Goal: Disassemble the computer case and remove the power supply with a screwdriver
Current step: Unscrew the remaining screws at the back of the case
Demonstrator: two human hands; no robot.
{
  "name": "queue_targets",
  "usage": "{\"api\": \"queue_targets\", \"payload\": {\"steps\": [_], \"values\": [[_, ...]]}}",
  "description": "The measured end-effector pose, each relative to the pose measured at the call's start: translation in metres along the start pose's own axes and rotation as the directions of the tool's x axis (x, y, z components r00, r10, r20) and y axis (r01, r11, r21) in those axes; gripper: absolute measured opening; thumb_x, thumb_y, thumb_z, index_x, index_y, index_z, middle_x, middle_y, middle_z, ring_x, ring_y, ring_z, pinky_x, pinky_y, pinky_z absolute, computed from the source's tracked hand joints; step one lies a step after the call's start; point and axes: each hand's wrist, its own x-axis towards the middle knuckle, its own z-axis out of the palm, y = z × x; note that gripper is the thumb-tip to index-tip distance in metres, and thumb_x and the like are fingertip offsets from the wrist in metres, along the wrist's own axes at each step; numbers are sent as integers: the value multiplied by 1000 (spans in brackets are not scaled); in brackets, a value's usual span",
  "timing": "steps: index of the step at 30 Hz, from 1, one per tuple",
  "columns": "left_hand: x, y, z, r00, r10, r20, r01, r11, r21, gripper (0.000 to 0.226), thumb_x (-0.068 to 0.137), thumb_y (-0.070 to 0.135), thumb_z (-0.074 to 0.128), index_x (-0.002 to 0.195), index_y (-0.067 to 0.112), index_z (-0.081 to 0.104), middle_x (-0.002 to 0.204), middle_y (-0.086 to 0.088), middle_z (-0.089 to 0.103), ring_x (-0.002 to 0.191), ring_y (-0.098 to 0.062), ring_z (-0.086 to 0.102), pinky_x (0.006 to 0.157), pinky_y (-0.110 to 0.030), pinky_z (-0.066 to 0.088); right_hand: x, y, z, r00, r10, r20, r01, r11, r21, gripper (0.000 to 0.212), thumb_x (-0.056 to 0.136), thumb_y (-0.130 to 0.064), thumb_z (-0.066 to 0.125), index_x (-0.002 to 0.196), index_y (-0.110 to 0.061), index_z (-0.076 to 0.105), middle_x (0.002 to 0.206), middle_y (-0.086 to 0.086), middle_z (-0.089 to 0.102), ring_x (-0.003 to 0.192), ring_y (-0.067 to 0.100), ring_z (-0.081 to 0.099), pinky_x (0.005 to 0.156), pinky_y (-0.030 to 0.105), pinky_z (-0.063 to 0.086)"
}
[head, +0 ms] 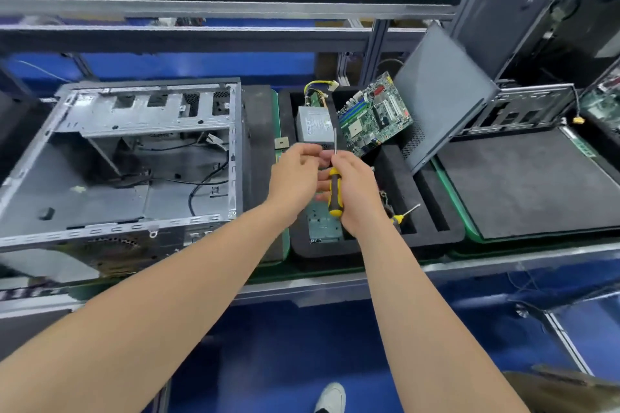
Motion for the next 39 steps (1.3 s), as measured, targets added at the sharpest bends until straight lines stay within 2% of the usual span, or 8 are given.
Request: {"api": "queue_targets", "payload": {"steps": [6,10,14,19,24,30,33,39], "values": [[-34,36,-115,977,211,3,-209,968,138,33,94,3,46,110,21,68,94,3,77,78,-15,74,66,-30,61,-39,-14,101,992,-11,129,12,1000,-8,26,107,-23,41,107,-12,65,63,7,58,42,21,52,41,25,41],[-55,33,-213,972,231,42,-235,952,195,33,91,-2,48,98,17,74,89,-1,78,81,-23,76,74,-33,63,-71,4,173,975,15,221,-3,999,-52,23,109,-23,41,110,-10,60,68,13,65,43,24,55,41,27,43],[-66,11,-308,957,288,17,-257,823,507,32,87,-2,53,98,21,73,88,7,77,91,-10,72,90,-36,58,-100,35,231,959,57,278,-22,992,-128,24,110,-17,38,120,-13,59,74,18,72,47,26,59,43,29,47],[-73,-19,-389,942,91,323,-304,637,708,31,93,10,60,116,31,67,111,12,71,101,-5,66,93,-39,56,-134,77,270,950,156,269,-95,969,-227,21,107,-19,38,117,-14,56,80,18,76,49,28,62,44,30,50],[-70,-34,-410,863,152,481,-477,557,679,40,92,26,71,129,36,62,121,19,65,110,3,60,97,-22,50,-159,111,283,951,202,234,-112,930,-349,21,109,-19,36,116,-13,56,80,12,76,52,28,66,41,30,49],[-65,-56,-399,846,360,394,-530,477,701,35,89,28,74,124,28,69,115,12,71,99,-1,59,86,-17,45,-174,136,290,947,222,231,-112,904,-412,22,108,-18,35,113,-16,56,77,9,76,53,28,66,44,33,53],[-63,-57,-400,843,372,389,-533,478,698,34,88,29,75,121,30,71,108,15,71,91,1,60,77,-8,41,-177,140,292,948,218,231,-103,899,-425,23,108,-16,34,112,-18,56,76,8,76,53,27,66,43,32,54],[-64,-58,-399,845,384,373,-528,479,701,33,87,29,75,120,31,71,99,20,64,85,3,58,76,-14,44,-179,139,293,948,221,231,-112,907,-406,23,110,-15,34,114,-16,56,76,7,76,53,25,66,40,31,51]]}}
